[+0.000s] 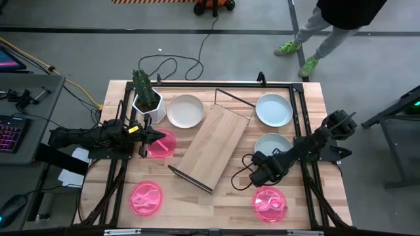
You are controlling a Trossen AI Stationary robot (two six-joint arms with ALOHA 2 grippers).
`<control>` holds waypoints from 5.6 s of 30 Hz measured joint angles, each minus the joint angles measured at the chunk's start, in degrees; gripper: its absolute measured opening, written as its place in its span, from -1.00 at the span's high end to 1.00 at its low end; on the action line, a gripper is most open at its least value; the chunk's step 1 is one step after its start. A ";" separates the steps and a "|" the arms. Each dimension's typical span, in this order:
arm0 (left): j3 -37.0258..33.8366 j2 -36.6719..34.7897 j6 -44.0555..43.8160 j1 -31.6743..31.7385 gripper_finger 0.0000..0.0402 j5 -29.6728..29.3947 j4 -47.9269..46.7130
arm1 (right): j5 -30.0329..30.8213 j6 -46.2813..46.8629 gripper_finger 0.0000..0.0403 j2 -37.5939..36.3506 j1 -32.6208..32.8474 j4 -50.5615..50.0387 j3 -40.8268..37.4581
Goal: Place and stack plates onto a shelf
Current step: Put the bottom right white plate on the shelf, then put the top left pink plate on the shelf
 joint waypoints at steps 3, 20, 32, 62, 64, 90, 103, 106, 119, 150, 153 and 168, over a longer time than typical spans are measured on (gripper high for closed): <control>0.00 0.00 -0.01 0.01 1.00 0.00 0.00 | -0.55 0.54 0.40 0.00 0.00 -0.02 0.00; -0.01 0.02 -0.01 0.00 1.00 0.00 0.00 | -2.47 -2.01 0.40 1.40 -0.01 -0.47 -0.02; 0.00 0.01 0.00 0.02 1.00 0.01 0.00 | -5.12 -4.64 0.59 5.12 -1.11 -0.88 0.15; 0.01 0.00 0.01 0.00 1.00 0.00 0.00 | 24.63 -48.19 1.00 5.13 1.30 -3.35 28.15; 0.00 0.02 0.00 0.01 1.00 0.01 0.00 | 24.64 -55.07 1.00 5.91 -1.03 -0.40 28.15; 0.00 0.00 0.00 0.00 1.00 0.00 -0.01 | 21.59 -77.43 1.00 18.71 -18.15 -0.15 28.11; 0.00 0.00 -0.01 0.01 1.00 0.01 -0.01 | 18.49 -74.19 0.95 18.71 -18.69 -2.56 28.11; 0.01 0.00 0.00 0.01 1.00 0.01 0.00 | 19.34 -74.24 0.80 18.71 -18.69 -2.57 28.11; 0.01 0.00 0.01 0.02 1.00 0.00 0.00 | 24.60 -77.26 0.09 17.85 -18.54 -1.79 28.11; 0.01 0.02 0.01 0.01 1.00 0.00 -0.02 | 41.73 -54.84 0.22 -25.71 6.81 56.27 -19.03; 0.00 0.01 0.01 0.02 1.00 0.02 0.02 | 40.98 -60.31 0.22 -26.32 3.31 60.26 -20.67; 0.01 0.00 -3.51 0.00 1.00 -0.04 0.59 | 13.99 -70.47 0.22 -50.00 -25.80 70.90 -35.62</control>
